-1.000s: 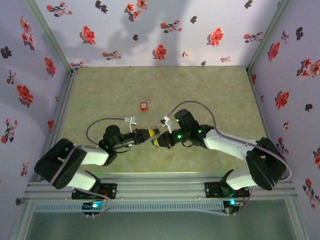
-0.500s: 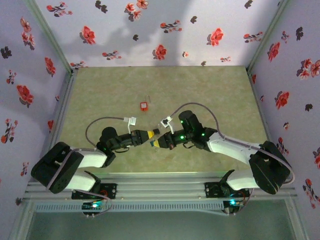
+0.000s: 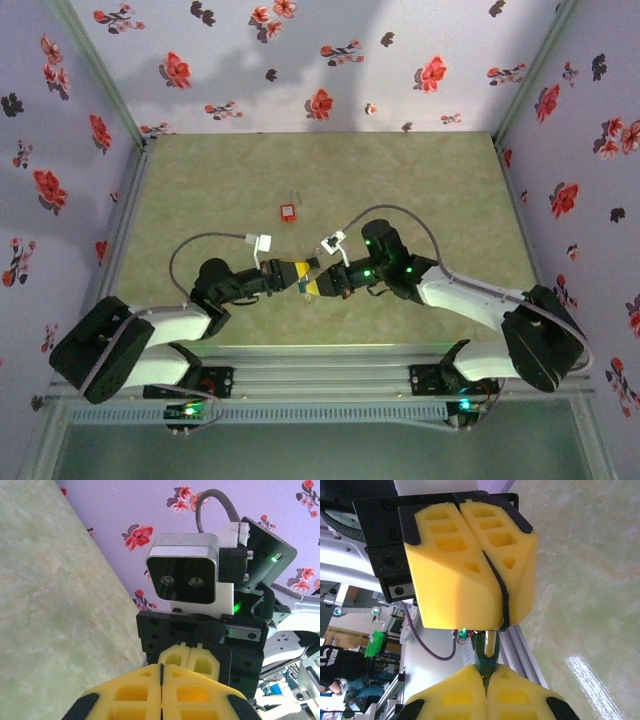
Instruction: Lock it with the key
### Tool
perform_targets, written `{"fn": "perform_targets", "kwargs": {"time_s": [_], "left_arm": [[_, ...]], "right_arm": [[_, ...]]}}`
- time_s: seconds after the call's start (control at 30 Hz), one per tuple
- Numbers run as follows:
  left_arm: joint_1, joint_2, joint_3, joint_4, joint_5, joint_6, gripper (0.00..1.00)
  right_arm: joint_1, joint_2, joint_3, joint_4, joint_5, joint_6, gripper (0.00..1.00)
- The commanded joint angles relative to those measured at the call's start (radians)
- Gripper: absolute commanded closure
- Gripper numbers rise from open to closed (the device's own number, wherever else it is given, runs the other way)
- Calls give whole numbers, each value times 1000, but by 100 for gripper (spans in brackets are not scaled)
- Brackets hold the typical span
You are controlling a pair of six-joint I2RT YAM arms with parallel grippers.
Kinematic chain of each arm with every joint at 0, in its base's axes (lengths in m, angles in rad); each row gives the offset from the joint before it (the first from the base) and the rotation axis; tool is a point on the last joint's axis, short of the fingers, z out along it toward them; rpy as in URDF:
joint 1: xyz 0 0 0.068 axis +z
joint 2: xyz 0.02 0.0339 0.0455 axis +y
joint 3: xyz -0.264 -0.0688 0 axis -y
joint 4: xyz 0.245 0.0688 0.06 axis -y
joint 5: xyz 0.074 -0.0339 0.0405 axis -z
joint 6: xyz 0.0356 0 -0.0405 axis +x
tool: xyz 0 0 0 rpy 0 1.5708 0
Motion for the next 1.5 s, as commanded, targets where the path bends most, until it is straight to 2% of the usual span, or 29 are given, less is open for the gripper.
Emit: {"fn": "perform_targets", "kwargs": {"time_s": [0.0,0.4,0.77,1.47], "left_arm": [[-49,0,-16,-54,34,47,100],[-53,-31,-39,-55,34,47,100],[-130,-45,-42,-53,-1,64,100],[-155,-71,-70,-52,-7,75,100]], "right_arm": [[10,-49,31,207,-78,5,100],[-10,-68,11,260,-65,49,100],[-57,-61,3,398,-25,154,100],[-113,-62,23,381,15,160,100]]}}
